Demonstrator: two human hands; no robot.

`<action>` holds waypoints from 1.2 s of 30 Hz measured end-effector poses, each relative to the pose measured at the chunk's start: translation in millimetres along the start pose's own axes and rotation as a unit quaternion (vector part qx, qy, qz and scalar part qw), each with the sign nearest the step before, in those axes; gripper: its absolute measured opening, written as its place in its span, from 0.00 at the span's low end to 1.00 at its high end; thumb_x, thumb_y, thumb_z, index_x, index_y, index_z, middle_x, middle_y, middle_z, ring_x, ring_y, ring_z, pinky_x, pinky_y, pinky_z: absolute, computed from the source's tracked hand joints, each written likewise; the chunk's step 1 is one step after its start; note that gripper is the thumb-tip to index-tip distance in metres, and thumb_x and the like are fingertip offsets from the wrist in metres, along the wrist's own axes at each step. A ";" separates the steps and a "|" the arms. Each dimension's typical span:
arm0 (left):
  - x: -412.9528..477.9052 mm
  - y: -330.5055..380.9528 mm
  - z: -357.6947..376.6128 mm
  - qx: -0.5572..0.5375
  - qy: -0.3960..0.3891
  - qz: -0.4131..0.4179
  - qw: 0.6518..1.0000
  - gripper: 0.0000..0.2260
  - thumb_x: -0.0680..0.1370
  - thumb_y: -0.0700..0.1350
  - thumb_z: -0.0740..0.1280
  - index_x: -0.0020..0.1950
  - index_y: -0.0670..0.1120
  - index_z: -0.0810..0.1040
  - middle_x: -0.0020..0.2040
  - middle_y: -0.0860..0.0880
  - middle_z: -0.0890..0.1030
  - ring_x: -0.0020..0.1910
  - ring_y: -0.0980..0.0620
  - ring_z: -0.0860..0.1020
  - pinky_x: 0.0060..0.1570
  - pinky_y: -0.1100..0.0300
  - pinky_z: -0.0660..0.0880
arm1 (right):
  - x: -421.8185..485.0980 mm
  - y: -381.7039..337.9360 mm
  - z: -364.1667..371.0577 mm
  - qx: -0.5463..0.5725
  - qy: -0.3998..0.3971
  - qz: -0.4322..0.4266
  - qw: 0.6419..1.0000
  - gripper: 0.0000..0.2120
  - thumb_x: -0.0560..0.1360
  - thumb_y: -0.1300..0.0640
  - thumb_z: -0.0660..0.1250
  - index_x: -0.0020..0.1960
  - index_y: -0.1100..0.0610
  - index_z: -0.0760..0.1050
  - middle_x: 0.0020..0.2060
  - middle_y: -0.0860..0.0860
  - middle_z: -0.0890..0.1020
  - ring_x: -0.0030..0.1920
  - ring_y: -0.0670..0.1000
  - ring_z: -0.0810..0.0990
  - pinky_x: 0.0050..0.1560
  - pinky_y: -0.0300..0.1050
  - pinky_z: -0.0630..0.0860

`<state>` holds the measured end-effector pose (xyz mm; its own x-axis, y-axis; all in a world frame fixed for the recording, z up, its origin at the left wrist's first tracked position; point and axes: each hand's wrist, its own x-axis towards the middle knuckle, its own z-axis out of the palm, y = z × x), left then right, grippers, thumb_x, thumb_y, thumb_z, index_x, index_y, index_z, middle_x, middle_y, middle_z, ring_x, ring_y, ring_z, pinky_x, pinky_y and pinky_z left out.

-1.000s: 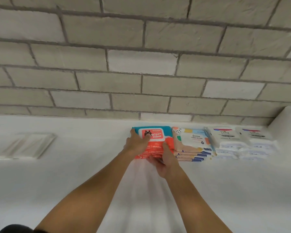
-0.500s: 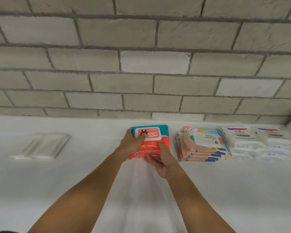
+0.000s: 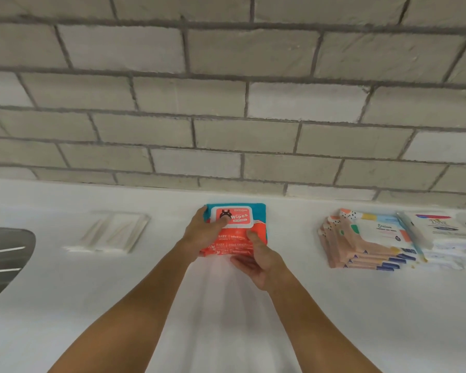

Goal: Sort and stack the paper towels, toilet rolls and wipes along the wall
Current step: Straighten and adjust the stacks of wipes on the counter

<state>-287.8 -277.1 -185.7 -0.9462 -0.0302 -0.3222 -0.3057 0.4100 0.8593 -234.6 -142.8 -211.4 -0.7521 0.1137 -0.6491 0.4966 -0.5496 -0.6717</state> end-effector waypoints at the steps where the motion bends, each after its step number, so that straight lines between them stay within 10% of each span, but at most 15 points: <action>1: 1.2 -2.4 -5.2 0.000 0.002 0.001 1.000 0.31 0.77 0.59 0.67 0.77 0.55 0.59 0.66 0.47 0.75 0.51 0.49 0.79 0.35 0.60 0.76 | 0.5 1.9 4.6 -0.017 -0.001 0.000 1.000 0.23 0.73 0.47 0.72 0.62 0.58 0.72 0.51 0.59 0.83 0.50 0.58 0.84 0.54 0.56 0.81; 13: 14.1 -22.8 -44.8 0.008 0.014 0.009 1.000 0.32 0.77 0.61 0.66 0.77 0.54 0.60 0.65 0.48 0.77 0.52 0.48 0.82 0.50 0.51 0.82 | 1.7 2.0 34.1 -0.361 0.159 -0.112 0.912 0.30 0.68 0.31 0.68 0.54 0.56 0.74 0.43 0.52 0.84 0.33 0.50 0.85 0.26 0.38 0.78; 20: 17.0 -25.3 -43.6 0.025 0.021 0.020 0.999 0.33 0.77 0.62 0.65 0.77 0.53 0.60 0.66 0.47 0.76 0.54 0.47 0.82 0.53 0.52 0.81 | 12.8 5.8 41.3 -0.319 0.146 -0.139 0.926 0.23 0.72 0.37 0.69 0.55 0.54 0.73 0.51 0.53 0.83 0.45 0.52 0.84 0.51 0.48 0.82; 36: 21.8 -48.0 -99.1 0.004 0.044 0.064 0.997 0.22 0.78 0.60 0.64 0.70 0.56 0.66 0.57 0.51 0.79 0.41 0.54 0.81 0.33 0.66 0.75 | 12.6 26.1 91.8 -0.410 0.086 -0.131 0.898 0.19 0.76 0.35 0.60 0.54 0.50 0.70 0.48 0.47 0.79 0.42 0.47 0.78 0.43 0.37 0.74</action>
<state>-304.3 -387.9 -194.7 -0.9830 -0.0563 -0.1746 -0.1819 0.4221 0.8881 -270.9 -231.7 -204.3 -0.8468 0.3158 -0.4280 0.5174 0.3022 -0.8006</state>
